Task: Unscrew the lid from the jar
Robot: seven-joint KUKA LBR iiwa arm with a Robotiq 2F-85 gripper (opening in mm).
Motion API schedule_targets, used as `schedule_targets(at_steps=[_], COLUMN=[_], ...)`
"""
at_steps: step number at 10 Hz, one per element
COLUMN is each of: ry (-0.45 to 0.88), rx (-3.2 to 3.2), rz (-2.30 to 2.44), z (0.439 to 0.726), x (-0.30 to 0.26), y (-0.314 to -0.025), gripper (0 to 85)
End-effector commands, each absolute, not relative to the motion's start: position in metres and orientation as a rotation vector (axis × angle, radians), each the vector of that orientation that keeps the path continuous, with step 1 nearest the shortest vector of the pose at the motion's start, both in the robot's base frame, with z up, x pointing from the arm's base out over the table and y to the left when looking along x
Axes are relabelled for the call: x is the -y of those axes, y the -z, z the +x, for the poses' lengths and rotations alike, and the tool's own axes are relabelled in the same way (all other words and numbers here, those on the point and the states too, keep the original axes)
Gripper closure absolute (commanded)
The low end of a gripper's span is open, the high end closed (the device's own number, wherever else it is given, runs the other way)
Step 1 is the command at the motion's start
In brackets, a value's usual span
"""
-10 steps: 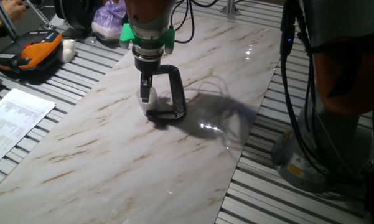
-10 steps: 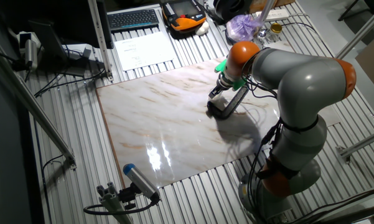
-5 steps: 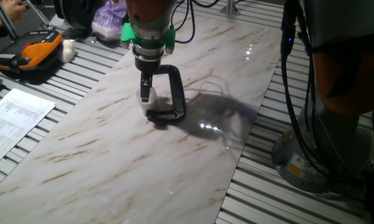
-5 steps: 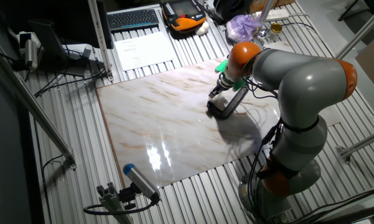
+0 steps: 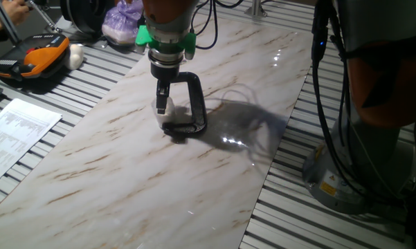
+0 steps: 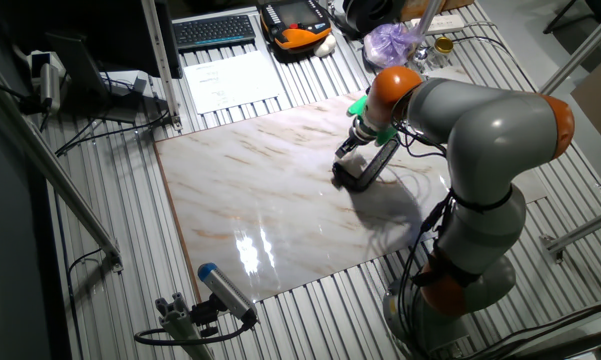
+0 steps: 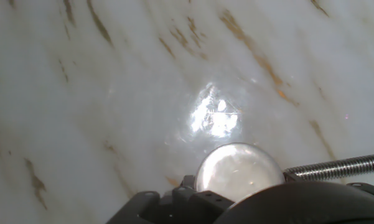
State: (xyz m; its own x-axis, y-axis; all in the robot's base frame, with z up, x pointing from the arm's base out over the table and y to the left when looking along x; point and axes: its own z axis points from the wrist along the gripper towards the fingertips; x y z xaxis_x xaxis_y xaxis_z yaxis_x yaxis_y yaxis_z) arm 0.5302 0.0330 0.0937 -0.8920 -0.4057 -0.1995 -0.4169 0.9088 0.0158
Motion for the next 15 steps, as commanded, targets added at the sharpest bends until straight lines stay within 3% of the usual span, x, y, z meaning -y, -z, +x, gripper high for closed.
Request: schedule_targets(at_steps=[1, 2, 3, 6, 9, 11, 15], ry=[-0.081, -0.076, -0.070, -0.029, 0.072, 0.066, 0.102], rx=[-2.887, -2.891, -2.898, -3.003, -3.028, -2.766, -2.293], rz=[-0.596, -0.569, -0.538, -0.235, 0.625, 1.400, 2.138], z=[0.530, 0.530, 0.530, 0.531, 0.531, 0.531, 0.531], x=[-0.033, -0.033, -0.033, -0.033, -0.032, -0.032, -0.031], y=[-0.094, -0.093, -0.093, -0.095, -0.102, -0.100, -0.103], gripper=[17.0, 17.0, 0.0, 0.0, 0.0, 0.0, 0.0])
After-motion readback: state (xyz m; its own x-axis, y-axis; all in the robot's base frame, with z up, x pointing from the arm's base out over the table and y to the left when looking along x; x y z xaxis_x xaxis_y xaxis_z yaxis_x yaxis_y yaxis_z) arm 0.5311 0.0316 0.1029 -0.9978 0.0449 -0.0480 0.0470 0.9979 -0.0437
